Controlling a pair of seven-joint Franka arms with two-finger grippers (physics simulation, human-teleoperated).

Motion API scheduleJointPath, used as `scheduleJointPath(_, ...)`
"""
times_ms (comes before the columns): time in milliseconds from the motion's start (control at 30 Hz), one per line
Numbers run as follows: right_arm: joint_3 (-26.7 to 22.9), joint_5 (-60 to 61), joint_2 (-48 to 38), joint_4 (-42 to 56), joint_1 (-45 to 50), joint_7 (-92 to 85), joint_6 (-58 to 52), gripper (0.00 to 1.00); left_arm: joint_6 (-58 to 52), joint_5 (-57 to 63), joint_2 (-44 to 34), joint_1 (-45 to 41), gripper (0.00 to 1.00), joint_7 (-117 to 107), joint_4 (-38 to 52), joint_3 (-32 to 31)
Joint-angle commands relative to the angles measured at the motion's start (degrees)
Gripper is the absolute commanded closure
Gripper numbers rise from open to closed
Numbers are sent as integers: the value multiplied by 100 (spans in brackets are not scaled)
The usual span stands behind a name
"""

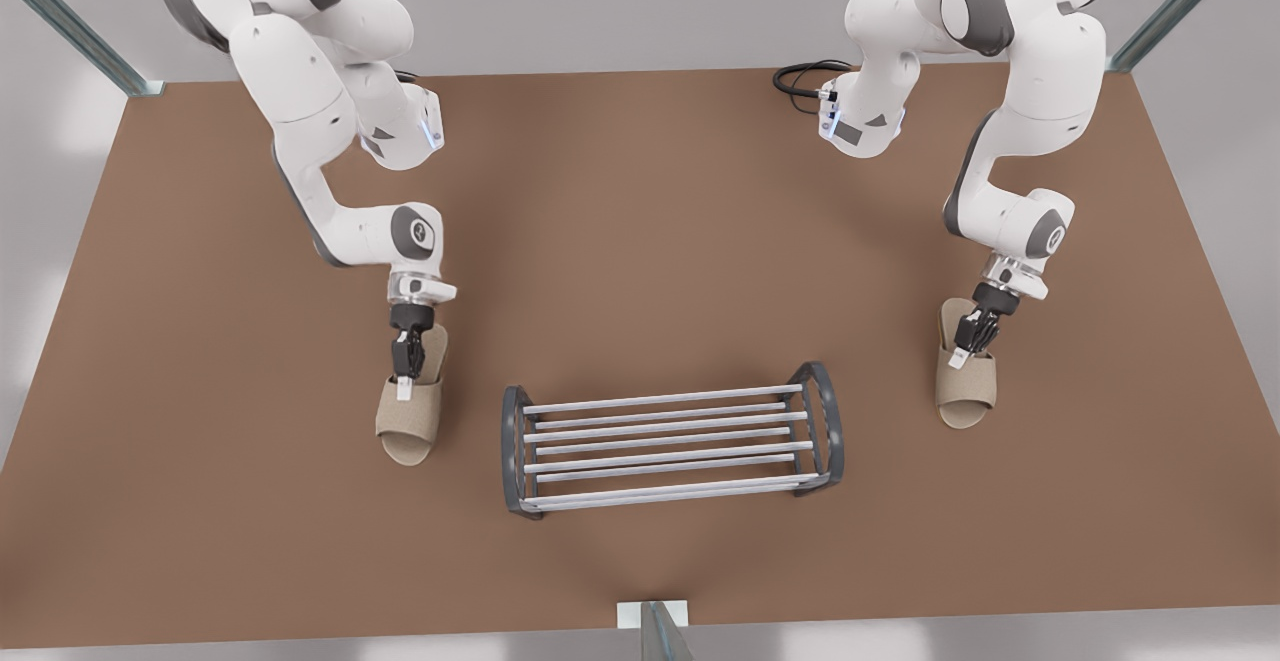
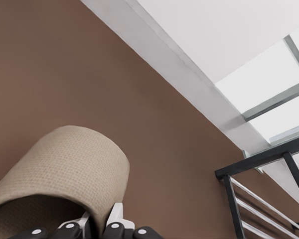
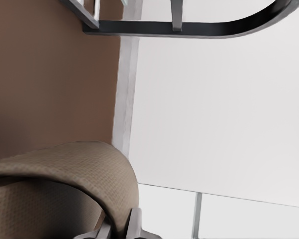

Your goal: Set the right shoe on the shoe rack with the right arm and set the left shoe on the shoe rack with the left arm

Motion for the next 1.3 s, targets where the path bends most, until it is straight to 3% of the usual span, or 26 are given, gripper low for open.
scheduleJointPath(0,6,-1,-452,25,-57,100,1261,79,-18,16,-25,-6,75,-140,53,0)
scheduleJointPath(133,137,25,-1516,781,-250,337,3072,79,-18,43,-156,-41,77,-403,264,-44)
scheduleJointPath(300,981,692,-1709,1669,-188,355,3600,79,0,60,-411,-120,79,-552,396,-53)
scheduleJointPath(367,1552,1414,-1745,2064,-162,328,3600,79,825,78,-868,-129,79,-825,501,-474)
scheduleJointPath(433,1693,1475,-1367,2635,-13,319,3609,79,1581,113,-1167,-138,79,-1018,633,-817)
scheduleJointPath(500,1676,1765,-928,3092,418,293,3565,79,2284,245,-1422,-138,79,-1388,800,-1204)
scheduleJointPath(567,1641,2257,197,4058,945,293,3415,79,2671,253,-1703,-129,79,-1563,835,-1441)
scheduleJointPath(600,1325,2381,575,4507,1367,170,3345,79,2961,280,-1879,-129,79,-1625,888,-1564)
scheduleJointPath(767,1201,2346,1560,4833,1543,-296,2633,79,3822,289,-2714,-129,79,-2258,888,-1960)
scheduleJointPath(1000,393,2320,1481,4701,1938,-366,2616,79,4781,280,-3382,-129,79,-4217,1038,-3243)
scheduleJointPath(1133,278,2302,1542,4692,1930,-375,2616,79,5229,262,-3400,-146,79,-5298,1284,-4095)
scheduleJointPath(1267,155,2293,1551,4604,1886,-401,2580,79,5229,245,-3277,-155,79,-6010,1442,-4535)
